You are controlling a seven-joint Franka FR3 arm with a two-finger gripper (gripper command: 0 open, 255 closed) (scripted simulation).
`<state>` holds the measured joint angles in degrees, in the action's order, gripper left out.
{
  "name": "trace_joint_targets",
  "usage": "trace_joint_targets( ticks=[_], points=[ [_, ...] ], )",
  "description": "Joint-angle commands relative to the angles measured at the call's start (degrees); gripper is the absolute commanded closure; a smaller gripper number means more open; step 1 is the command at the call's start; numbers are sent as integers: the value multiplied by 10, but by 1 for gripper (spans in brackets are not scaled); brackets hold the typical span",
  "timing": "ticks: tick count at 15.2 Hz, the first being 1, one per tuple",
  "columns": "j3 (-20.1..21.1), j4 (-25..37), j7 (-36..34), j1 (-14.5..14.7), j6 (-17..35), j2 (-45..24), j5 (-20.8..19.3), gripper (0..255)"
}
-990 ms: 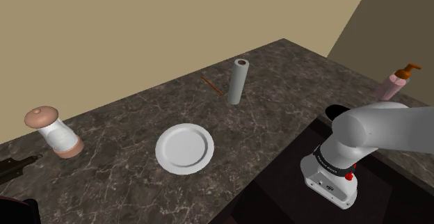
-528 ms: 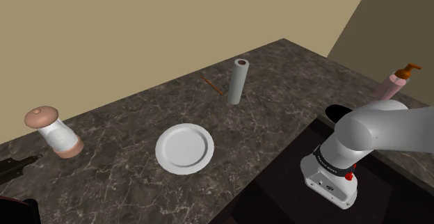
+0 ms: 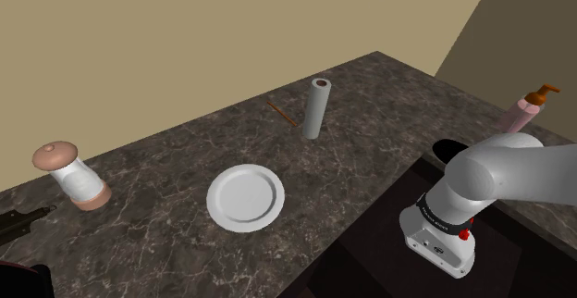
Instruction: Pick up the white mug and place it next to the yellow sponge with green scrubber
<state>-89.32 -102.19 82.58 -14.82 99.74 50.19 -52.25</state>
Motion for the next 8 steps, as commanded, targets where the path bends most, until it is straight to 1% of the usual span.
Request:
trace_joint_targets(
  ticks=[1, 8],
  points=[
    [-6, -11, -5, -1, 11, 4, -7, 255],
    [-35, -38, -18, 4, 46, 21, -32, 255]
  ],
)
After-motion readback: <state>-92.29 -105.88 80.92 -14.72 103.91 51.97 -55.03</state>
